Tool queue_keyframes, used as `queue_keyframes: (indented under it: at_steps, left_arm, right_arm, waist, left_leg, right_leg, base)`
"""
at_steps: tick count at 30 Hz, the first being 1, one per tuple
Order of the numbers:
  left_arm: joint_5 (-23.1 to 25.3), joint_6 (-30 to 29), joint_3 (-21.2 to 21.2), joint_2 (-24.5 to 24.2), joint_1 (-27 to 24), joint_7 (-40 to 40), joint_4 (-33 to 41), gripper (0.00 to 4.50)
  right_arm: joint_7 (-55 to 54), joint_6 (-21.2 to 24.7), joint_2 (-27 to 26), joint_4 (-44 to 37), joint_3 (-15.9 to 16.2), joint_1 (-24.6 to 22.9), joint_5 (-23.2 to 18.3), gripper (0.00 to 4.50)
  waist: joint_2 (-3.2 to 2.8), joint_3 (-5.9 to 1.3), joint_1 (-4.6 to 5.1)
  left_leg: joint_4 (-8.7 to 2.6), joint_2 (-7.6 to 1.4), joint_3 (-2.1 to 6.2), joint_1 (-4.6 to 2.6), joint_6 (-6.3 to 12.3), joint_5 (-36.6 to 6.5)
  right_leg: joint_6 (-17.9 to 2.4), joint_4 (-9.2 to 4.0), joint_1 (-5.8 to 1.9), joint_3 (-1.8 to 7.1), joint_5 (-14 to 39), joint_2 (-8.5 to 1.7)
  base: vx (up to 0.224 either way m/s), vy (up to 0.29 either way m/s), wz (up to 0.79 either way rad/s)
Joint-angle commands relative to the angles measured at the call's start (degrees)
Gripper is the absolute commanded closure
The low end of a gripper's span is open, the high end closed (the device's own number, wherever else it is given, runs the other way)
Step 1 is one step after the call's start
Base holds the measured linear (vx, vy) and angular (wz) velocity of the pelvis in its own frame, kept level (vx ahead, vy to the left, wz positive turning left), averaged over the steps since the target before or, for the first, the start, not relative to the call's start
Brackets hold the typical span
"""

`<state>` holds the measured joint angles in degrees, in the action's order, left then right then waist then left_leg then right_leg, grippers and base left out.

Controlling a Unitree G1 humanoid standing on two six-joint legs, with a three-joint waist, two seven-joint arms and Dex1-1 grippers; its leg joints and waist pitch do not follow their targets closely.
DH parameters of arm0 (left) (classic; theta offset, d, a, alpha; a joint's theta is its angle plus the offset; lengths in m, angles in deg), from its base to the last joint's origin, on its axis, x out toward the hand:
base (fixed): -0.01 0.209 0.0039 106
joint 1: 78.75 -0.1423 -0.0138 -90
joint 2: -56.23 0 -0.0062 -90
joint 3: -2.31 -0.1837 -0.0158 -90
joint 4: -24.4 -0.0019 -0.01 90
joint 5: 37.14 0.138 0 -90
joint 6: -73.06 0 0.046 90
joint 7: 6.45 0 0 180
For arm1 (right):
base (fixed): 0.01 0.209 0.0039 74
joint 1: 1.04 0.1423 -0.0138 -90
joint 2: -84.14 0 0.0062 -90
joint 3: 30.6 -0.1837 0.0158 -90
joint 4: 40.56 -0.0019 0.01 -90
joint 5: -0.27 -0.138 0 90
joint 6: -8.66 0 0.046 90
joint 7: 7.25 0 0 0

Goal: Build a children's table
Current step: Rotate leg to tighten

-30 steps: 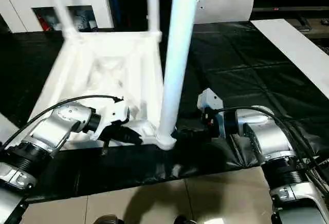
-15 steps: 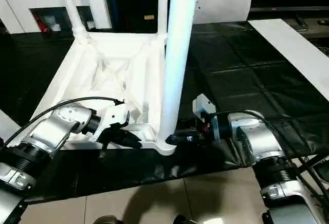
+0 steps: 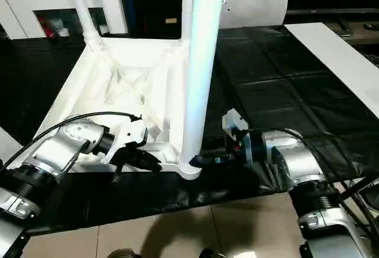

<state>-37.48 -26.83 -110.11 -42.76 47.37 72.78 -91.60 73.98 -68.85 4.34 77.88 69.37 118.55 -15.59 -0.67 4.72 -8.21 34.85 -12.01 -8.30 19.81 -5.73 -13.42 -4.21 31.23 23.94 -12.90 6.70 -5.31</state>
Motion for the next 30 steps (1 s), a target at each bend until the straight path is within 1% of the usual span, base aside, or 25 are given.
queue_keyframes:
  at_steps: [1, 2, 6, 8, 10, 12, 16, 17, 22, 25, 26, 27, 28, 29, 30]
  left_arm:
    - [-1.17, 0.34, -1.81, 0.9, -0.44, 2.84, 2.26, 4.5]
    - [-1.14, 0.35, -1.81, 0.89, -0.42, 2.85, 2.24, 4.5]
    - [-1.02, 0.37, -1.83, 0.87, -0.42, 2.82, 2.2, 4.5]
    - [-0.95, 0.41, -1.83, 0.81, -0.43, 2.83, 2.13, 4.5]
    - [-0.86, 0.48, -1.85, 0.72, -0.5, 2.82, 2.06, 4.5]
    - [-0.9, 0.39, -1.89, 0.69, -0.58, 2.91, 2.17, 4.5]
    - [-0.94, 0.36, -1.95, 0.7, -0.61, 3.04, 2.2, 4.5]
    - [-0.96, 0.37, -1.94, 0.71, -0.58, 3.08, 2.16, 4.5]
    - [-1.26, 0.08, -1.83, 0.79, -0.7, 3.22, 2.29, 4.5]
    - [-1.56, -0.48, -1.6, 0.97, -0.83, 3.13, 2.49, 4.5]
    - [-1.71, -1.16, -1.35, 1.2, -0.92, 2.71, 2.67, 4.5]
    - [-1.86, -4.11, -0.32, 2.32, -0.95, -0.14, 2.91, 4.5]
    - [-1.87, -5.34, 0.05, 2.73, -0.94, -1.27, 2.99, 4.5]
    - [-1.73, -6.42, 0.43, 3.18, -0.88, -2.64, 2.96, 4.5]
    - [-1.38, -8.17, 1.26, 4.18, -0.68, -5.55, 2.76, 4.5]
  right_arm:
    - [-1.41, -2.32, 0.33, -0.02, 0.02, 0.51, 0.81, 1.4]
    - [-1.97, -3.63, 0.36, 0.06, 0.15, 0.5, 1.47, 1.4]
    - [-1.1, -3.24, 0.58, -0.24, 0.26, 0.39, 1.58, 1.4]
    - [0.24, -1.93, 0.85, -0.78, 0.23, 0.28, 0.98, 1.68]
    - [1.25, -1.41, 0.98, -1.11, 0.09, 0.11, 0.32, 1.68]
    - [2.0, -0.49, 0.8, -1.25, -0.07, -0.06, -0.67, 1.93]
    - [3.19, 0.48, 0.91, -1.75, 0.18, -0.35, -1.39, 2.24]
    - [3.71, 0.85, 1.01, -2.0, 0.35, -0.48, -1.61, 2.4]
    - [4.51, 2.14, 1.19, -2.95, 0.51, -0.98, -1.92, 2.46]
    - [4.55, 2.5, 1.15, -3.06, 0.47, -1.1, -2.12, 2.48]
    - [4.5, 2.72, 1.1, -3.16, 0.41, -1.23, -2.22, 2.48]
    - [2.93, 3.4, 0.77, -3.33, 0.17, -1.8, -2.03, 2.48]
    - [2.01, 3.69, 0.63, -3.38, 0.08, -2.04, -1.82, 2.48]
    - [0.0, 3.34, 0.4, -3.3, 0.13, -2.31, -0.81, 2.48]
    - [-4.27, 3.18, -0.59, -3.18, -0.23, -2.59, 0.58, 2.48]
  waist:
    - [0.18, -5.33, 0.45]
    - [0.18, -5.33, 0.41]
    - [0.2, -5.26, 0.43]
    - [0.17, -5.35, 0.4]
    - [0.19, -5.33, 0.4]
    - [0.19, -5.33, 0.4]
    - [0.18, -5.31, 0.32]
    - [0.19, -5.29, 0.36]
    - [0.09, -5.35, 0.28]
    - [0.06, -5.29, 0.26]
    - [0.11, -5.27, 0.28]
    - [0.02, -5.18, 0.18]
    - [0.18, -5.21, 0.36]
    - [0.21, -5.18, 0.27]
    - [0.27, -5.0, 0.31]
  left_leg:
    - [-3.42, -2.06, -0.19, 0.27, 6.56, 1.13]
    - [-3.42, -2.07, -0.19, 0.28, 6.41, 1.3]
    - [-3.46, -1.9, -0.27, 0.3, 6.55, 0.66]
    - [-3.42, -1.96, -0.21, 0.32, 6.71, 1.08]
    - [-3.39, -2.01, -0.2, 0.37, 6.97, 1.32]
    - [-3.39, -2.08, -0.18, 0.36, 7.11, 1.4]
    - [-3.4, -1.97, -0.25, 0.33, 6.91, 1.06]
    - [-3.42, -2.01, -0.22, 0.33, 6.76, 0.95]
    - [-3.4, -2.1, -0.14, 0.32, 6.9, 1.55]
    - [-3.4, -2.05, -0.2, 0.3, 6.81, 1.13]
    - [-3.41, -2.02, -0.22, 0.3, 6.79, 1.04]
    - [-3.43, -2.06, -0.21, 0.26, 6.62, 0.83]
    - [-3.44, -2.13, -0.26, 0.33, 6.57, 1.1]
    - [-3.42, -2.05, -0.24, 0.31, 6.6, 1.22]
    - [-3.49, -1.95, -0.25, 0.34, 6.54, 0.89]
  right_leg:
    - [-0.85, -3.22, -4.75, 4.43, 20.18, -4.22]
    - [-1.11, -3.12, -4.73, 4.49, 19.99, -4.32]
    - [-1.0, -3.28, -4.89, 4.45, 20.64, -4.25]
    - [-1.03, -3.14, -4.91, 4.44, 20.04, -4.18]
    - [-1.17, -3.06, -4.92, 4.47, 19.49, -4.14]
    - [-1.41, -3.02, -4.86, 4.47, 19.33, -4.18]
    - [-1.28, -3.19, -4.89, 4.46, 20.09, -4.23]
    - [-1.16, -3.22, -4.88, 4.43, 20.28, -4.22]
    - [-1.5, -3.03, -4.87, 4.49, 19.13, -4.2]
    - [-1.56, -3.12, -4.87, 4.49, 19.52, -4.25]
    - [-1.53, -3.15, -4.86, 4.49, 19.66, -4.22]
    - [-1.51, -3.27, -4.85, 4.44, 20.18, -4.3]
    - [-1.45, -3.14, -4.91, 4.52, 19.82, -4.17]
    - [-1.42, -3.23, -4.87, 4.48, 19.92, -4.19]
    - [-1.23, -3.4, -4.85, 4.41, 20.52, -4.18]
  base:
    - [0.0, 0.0, 0.0]
    - [0.0, 0.0, 0.0]
    - [0.0, 0.0, 0.0]
    - [0.0, 0.0, 0.0]
    - [0.0, 0.0, 0.0]
    - [0.0, 0.0, 0.0]
    - [0.0, 0.0, 0.0]
    - [0.0, 0.0, 0.0]
    - [0.0, 0.0, 0.0]
    - [0.0, 0.0, 0.0]
    - [0.0, 0.0, 0.0]
    - [0.0, 0.0, 0.0]
    - [0.0, 0.0, 0.0]
    - [0.0, 0.0, 0.0]
    - [0.0, 0.0, 0.0]
